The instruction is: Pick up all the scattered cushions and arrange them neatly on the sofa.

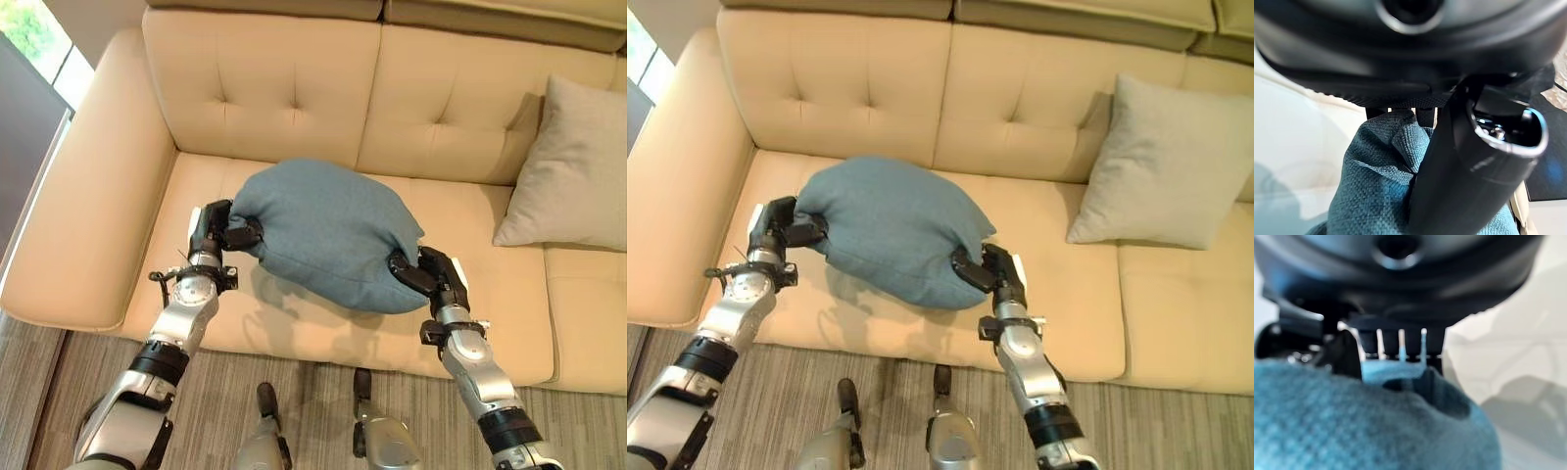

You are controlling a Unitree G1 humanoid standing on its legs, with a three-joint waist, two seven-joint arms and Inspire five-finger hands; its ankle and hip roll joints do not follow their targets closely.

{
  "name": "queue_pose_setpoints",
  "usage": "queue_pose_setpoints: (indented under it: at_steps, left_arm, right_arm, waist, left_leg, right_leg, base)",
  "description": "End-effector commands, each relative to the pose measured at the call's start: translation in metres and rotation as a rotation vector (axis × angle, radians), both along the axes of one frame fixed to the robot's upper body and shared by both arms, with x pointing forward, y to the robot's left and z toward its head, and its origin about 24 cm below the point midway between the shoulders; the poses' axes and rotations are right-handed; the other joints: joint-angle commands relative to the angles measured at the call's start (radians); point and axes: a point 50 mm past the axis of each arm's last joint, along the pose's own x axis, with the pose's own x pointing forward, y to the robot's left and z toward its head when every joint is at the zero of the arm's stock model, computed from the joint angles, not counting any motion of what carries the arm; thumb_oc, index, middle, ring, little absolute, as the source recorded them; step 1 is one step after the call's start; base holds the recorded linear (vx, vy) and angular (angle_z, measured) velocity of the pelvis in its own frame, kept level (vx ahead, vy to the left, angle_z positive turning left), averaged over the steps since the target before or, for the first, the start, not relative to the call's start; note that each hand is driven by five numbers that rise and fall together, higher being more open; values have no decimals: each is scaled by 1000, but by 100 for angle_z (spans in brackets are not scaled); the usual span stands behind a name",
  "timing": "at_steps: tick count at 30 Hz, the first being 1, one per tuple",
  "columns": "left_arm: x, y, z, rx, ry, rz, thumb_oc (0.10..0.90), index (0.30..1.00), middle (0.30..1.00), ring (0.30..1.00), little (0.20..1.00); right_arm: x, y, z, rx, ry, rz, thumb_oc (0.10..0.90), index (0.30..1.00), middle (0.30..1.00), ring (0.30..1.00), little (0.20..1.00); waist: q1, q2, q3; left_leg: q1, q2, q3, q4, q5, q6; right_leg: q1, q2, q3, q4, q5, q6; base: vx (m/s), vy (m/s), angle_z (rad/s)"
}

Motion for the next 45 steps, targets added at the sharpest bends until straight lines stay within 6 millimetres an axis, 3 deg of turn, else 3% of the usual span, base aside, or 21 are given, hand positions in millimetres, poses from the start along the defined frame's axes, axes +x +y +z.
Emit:
queue_pose_setpoints:
  at_steps: [1, 2, 3, 5, 6, 7, 11, 16, 19, 22, 23, 24, 27, 31, 32, 34, 39, 43, 44, 45]
  left_arm:
    - [3, 9, 27, -30, -179, 29, 400, 300, 300, 300, 300]
    - [0, 8, 24, -47, -183, 31, 400, 300, 300, 300, 300]
    - [-6, 6, 19, -96, -182, 38, 400, 300, 300, 300, 300]
    - [-12, 3, 10, -145, -156, 39, 400, 300, 300, 300, 300]
    - [-12, 3, 10, -145, -155, 39, 400, 300, 300, 300, 300]
    - [-13, 4, 12, -147, -171, 42, 400, 300, 300, 300, 300]
    - [-15, -3, 9, -172, -168, 30, 400, 300, 300, 300, 300]
    - [-31, -9, -9, -317, -118, 24, 400, 300, 300, 300, 300]
    - [-38, -11, -4, -380, -158, 20, 400, 300, 300, 300, 300]
    - [-42, -12, -5, -378, -156, 0, 400, 300, 300, 300, 300]
    - [-42, -12, -5, -377, -156, 0, 400, 300, 300, 300, 300]
    - [-41, -12, -5, -372, -149, 18, 400, 300, 300, 300, 300]
    - [-41, -15, -6, -437, -147, 44, 400, 300, 300, 300, 300]
    - [-43, -23, 2, -476, -179, 19, 400, 300, 300, 300, 300]
    - [-43, -26, 4, -470, -185, 3, 400, 300, 300, 300, 300]
    - [-41, -30, 2, -467, -172, -19, 400, 300, 300, 300, 300]
    - [-43, -33, -10, -430, -116, -29, 400, 300, 300, 300, 300]
    - [-41, -30, -13, -245, -82, -31, 400, 300, 300, 300, 300]
    - [-35, -31, -1, -123, -117, -54, 400, 300, 300, 300, 300]
    - [-34, -32, -1, -122, -119, -54, 400, 300, 300, 300, 300]
  right_arm:
    - [-10, -17, 27, -6, -184, -36, 400, 300, 300, 300, 300]
    - [-9, -16, 31, 0, -199, -32, 400, 300, 300, 300, 300]
    - [-10, -14, 32, 9, -204, -28, 400, 300, 300, 300, 300]
    - [-8, -10, 31, 12, -201, -30, 400, 300, 300, 300, 300]
    - [-8, -10, 31, 12, -200, -31, 400, 300, 300, 300, 300]
    - [-6, -8, 31, 20, -201, -33, 400, 300, 300, 300, 300]
    - [-10, -4, 27, 27, -192, -39, 400, 300, 300, 300, 300]
    - [-11, 8, 25, 64, -186, -57, 400, 300, 300, 300, 300]
    - [-13, 9, 22, 67, -174, -63, 400, 300, 300, 300, 300]
    - [-17, 6, 15, 57, -145, -75, 400, 300, 300, 300, 300]
    - [-17, 6, 15, 57, -145, -75, 400, 300, 300, 300, 300]
    - [-16, 4, 19, 59, -165, -105, 400, 300, 300, 300, 300]
    - [-17, 3, 21, 78, -184, -160, 400, 300, 300, 300, 300]
    - [-14, 5, 25, 114, -206, -200, 400, 300, 300, 300, 300]
    - [-11, 6, 28, 105, -215, -198, 400, 300, 300, 300, 300]
    - [-10, 8, 27, 109, -208, -198, 400, 300, 300, 300, 300]
    - [-3, 7, 33, 56, -222, -203, 400, 300, 300, 300, 300]
    - [4, 8, 39, 18, -231, -222, 400, 300, 300, 300, 300]
    - [13, 9, 49, -12, -256, -225, 400, 300, 300, 300, 300]
    - [13, 9, 49, -11, -258, -225, 400, 300, 300, 300, 300]
  waist:
    - [19, -2, -231]
    - [31, -8, -213]
    - [52, -20, -203]
    - [86, -10, -212]
    - [86, -13, -213]
    - [92, -8, -220]
    - [85, 4, -248]
    - [82, -5, -282]
    - [92, -16, -290]
    - [95, -23, -280]
    - [96, -24, -280]
    - [83, -14, -253]
    - [76, 7, -237]
    - [68, 18, -225]
    - [67, 15, -218]
    - [68, 7, -218]
    - [85, -2, -267]
    - [96, -7, -293]
    - [103, -8, -298]
    - [103, -8, -296]
  left_leg:
    - [-129, 32, -63, 339, -64, -19]
    - [-169, 13, -89, 386, -61, -10]
    - [-228, -11, -111, 360, -92, -4]
    - [-276, -27, -175, 162, -38, -7]
    - [-271, -30, -173, 153, -35, -7]
    - [-276, -27, -216, 76, -42, -7]
    - [-235, -42, -225, 70, -21, -15]
    - [-171, -100, -165, 93, -77, 46]
    - [-158, -130, -140, 95, -103, 72]
    - [-115, -162, -131, 82, -123, 107]
    - [-115, -163, -130, 81, -123, 108]
    - [-88, -179, -132, 79, -132, 131]
    - [-63, -175, -143, 73, -148, 143]
    - [-40, -177, -156, 63, -159, 137]
    - [-41, -182, -159, 68, -161, 132]
    - [-45, -185, -165, 77, -172, 124]
    - [-8, -168, -171, 36, -172, 100]
    - [25, -155, -180, 4, -166, 87]
    - [30, -151, -189, -4, -165, 81]
    - [31, -151, -190, -4, -165, 81]
  right_leg:
    - [61, -12, 15, 155, -294, -24]
    - [61, -11, 24, 160, -298, -31]
    - [66, -19, 35, 163, -312, -22]
    - [79, -11, 58, 166, -323, -2]
    - [79, -14, 58, 168, -327, -2]
    - [86, -15, 83, 171, -337, 12]
    - [95, -43, 95, 179, -330, 36]
    - [80, -125, 152, 176, -269, 90]
    - [57, -154, 158, 199, -238, 110]
    - [-18, -183, 167, 379, -144, 118]
    - [-21, -184, 170, 384, -146, 119]
    - [-76, -207, 180, 514, -25, 112]
    - [-116, -212, 178, 584, -34, 99]
    - [-143, -188, 134, 461, -106, 84]
    - [-142, -172, 125, 381, -133, 85]
    - [-110, -168, 123, 269, -128, 116]
    - [-35, -144, 113, 143, -128, 122]
    - [11, -130, 96, 108, -145, 114]
    - [23, -125, 86, 101, -150, 111]
    - [25, -125, 85, 101, -150, 111]
  base:
    - [-87, -62, 3]
    - [0, 0, 0]
    - [45, 39, -11]
    - [200, 152, -27]
    - [246, 213, -41]
    - [121, 111, -36]
    - [216, 279, -48]
    - [175, 313, -45]
    - [105, 266, -25]
    - [84, 257, -18]
    - [21, 265, -17]
    - [8, 260, -9]
    - [24, 159, -3]
    - [89, 26, -4]
    - [62, -57, 5]
    - [104, -96, 25]
    - [161, -129, 35]
    - [116, -94, 13]
    - [81, -95, 8]
    - [77, -108, 7]
